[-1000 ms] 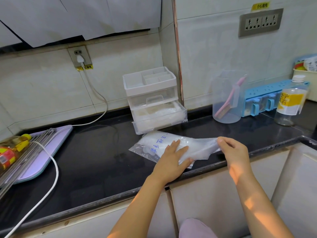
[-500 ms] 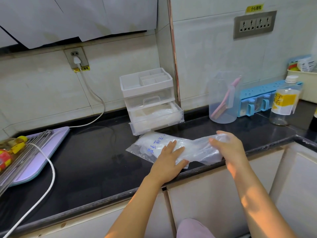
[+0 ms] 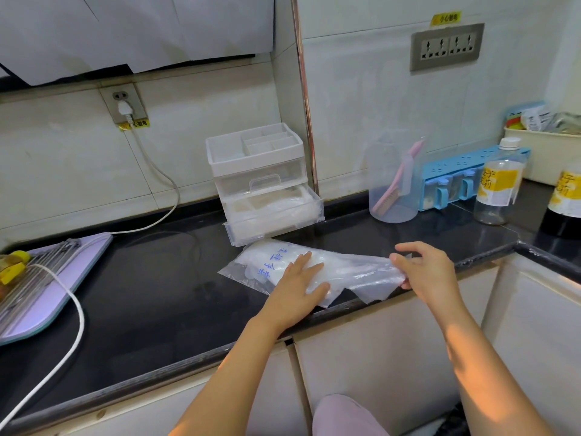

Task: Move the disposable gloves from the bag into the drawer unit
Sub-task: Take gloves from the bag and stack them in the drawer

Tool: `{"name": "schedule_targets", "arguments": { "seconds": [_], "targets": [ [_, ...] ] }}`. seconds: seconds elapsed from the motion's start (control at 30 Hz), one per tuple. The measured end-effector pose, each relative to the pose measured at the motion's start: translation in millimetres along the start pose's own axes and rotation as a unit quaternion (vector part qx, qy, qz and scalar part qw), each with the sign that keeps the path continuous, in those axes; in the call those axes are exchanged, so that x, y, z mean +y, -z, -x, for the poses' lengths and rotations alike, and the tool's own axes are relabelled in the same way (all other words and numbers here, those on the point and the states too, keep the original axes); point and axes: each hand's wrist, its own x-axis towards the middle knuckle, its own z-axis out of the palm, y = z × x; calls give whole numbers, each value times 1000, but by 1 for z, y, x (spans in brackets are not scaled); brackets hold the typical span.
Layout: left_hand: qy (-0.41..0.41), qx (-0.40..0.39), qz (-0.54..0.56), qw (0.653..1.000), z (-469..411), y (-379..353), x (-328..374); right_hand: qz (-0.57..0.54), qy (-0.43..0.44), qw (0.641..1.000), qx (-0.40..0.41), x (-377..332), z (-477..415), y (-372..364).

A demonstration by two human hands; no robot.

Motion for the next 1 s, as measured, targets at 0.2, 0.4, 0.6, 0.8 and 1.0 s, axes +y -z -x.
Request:
{"name": "schedule_targets", "arguments": {
  "seconds": [0.2, 0.4, 0.6, 0.8, 1.0],
  "targets": [
    [-77, 32, 25, 996, 11, -4, 22, -165, -86, 975, -117, 10, 2, 2],
    [-172, 116, 42, 977, 2, -19, 45, -198, -90, 947, -236, 20, 3, 0],
    [-145, 3, 127, 981, 6, -12, 57, -202, -66, 946, -244, 27, 2, 3],
    [-42, -36, 200, 978, 4, -6, 53, -200, -70, 953, -219, 32, 3, 1],
    [-25, -51, 241, 969, 4, -2, 58, -204, -77, 952, -215, 32, 1, -1]
  ]
}}
